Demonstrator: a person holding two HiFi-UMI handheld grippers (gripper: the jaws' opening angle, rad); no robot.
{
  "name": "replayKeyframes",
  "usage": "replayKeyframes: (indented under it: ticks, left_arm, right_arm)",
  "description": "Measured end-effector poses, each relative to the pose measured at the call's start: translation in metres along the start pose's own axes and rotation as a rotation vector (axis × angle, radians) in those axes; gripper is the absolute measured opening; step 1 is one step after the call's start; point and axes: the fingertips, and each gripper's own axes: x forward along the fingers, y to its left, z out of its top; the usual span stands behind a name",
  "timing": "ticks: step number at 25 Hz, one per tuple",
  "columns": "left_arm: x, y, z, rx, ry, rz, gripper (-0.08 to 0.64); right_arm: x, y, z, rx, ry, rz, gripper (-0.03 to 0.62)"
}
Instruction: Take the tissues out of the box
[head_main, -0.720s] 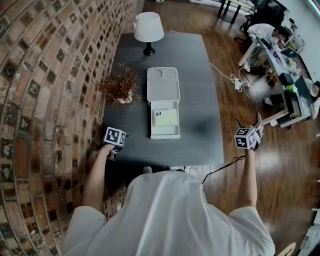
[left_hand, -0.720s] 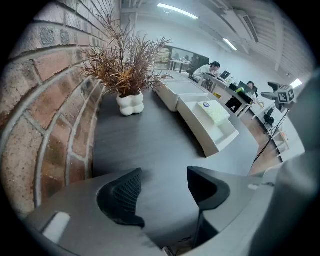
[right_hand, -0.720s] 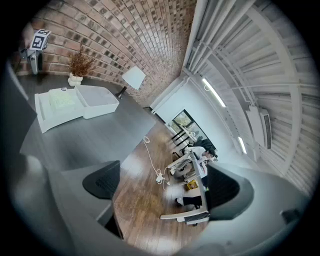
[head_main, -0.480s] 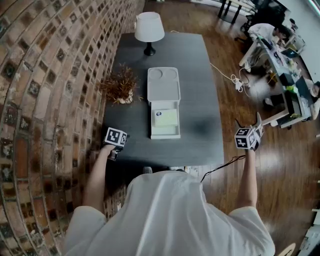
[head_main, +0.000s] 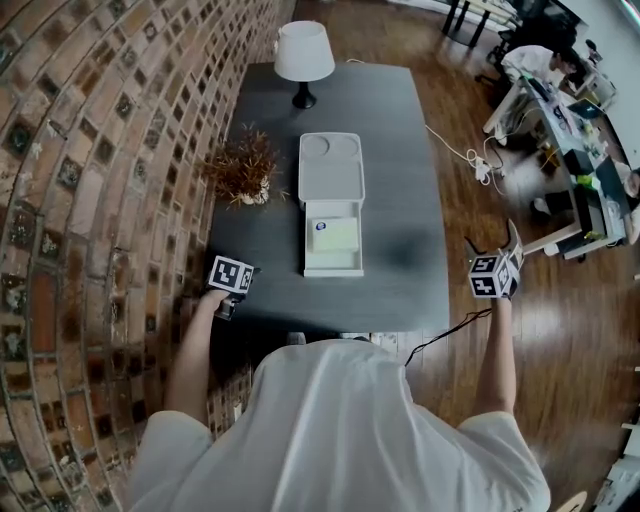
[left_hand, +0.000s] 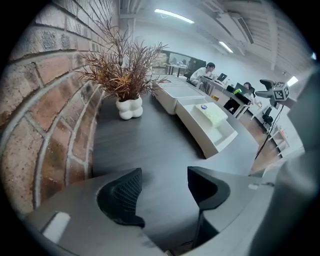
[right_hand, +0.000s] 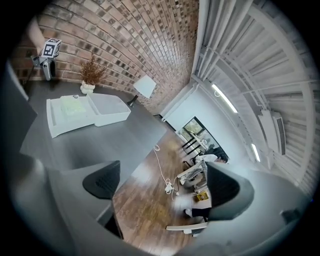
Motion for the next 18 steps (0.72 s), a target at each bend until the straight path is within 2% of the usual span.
replayKeyframes:
  ticks: [5, 9, 18]
  left_arm:
    - [-0.005, 0.003, 0.002, -0.024, -0.042, -0.002, 0.295]
    - [-0.013, 0.004, 0.006, -0.04, -0.076, -0.001, 0.258]
    - [-0.029, 0.013, 0.014, -0.051, -0.166, 0.042, 0.281]
  right_arm:
    - [0.008, 0.006, 0.01, -0.023, -0.019, 0.032, 0.538]
    - [0.016, 0.014, 0.022, -0.04, -0.05, 0.078, 0.538]
    - [0.033, 0.044, 0.056, -0.103, -0.108, 0.204, 0.538]
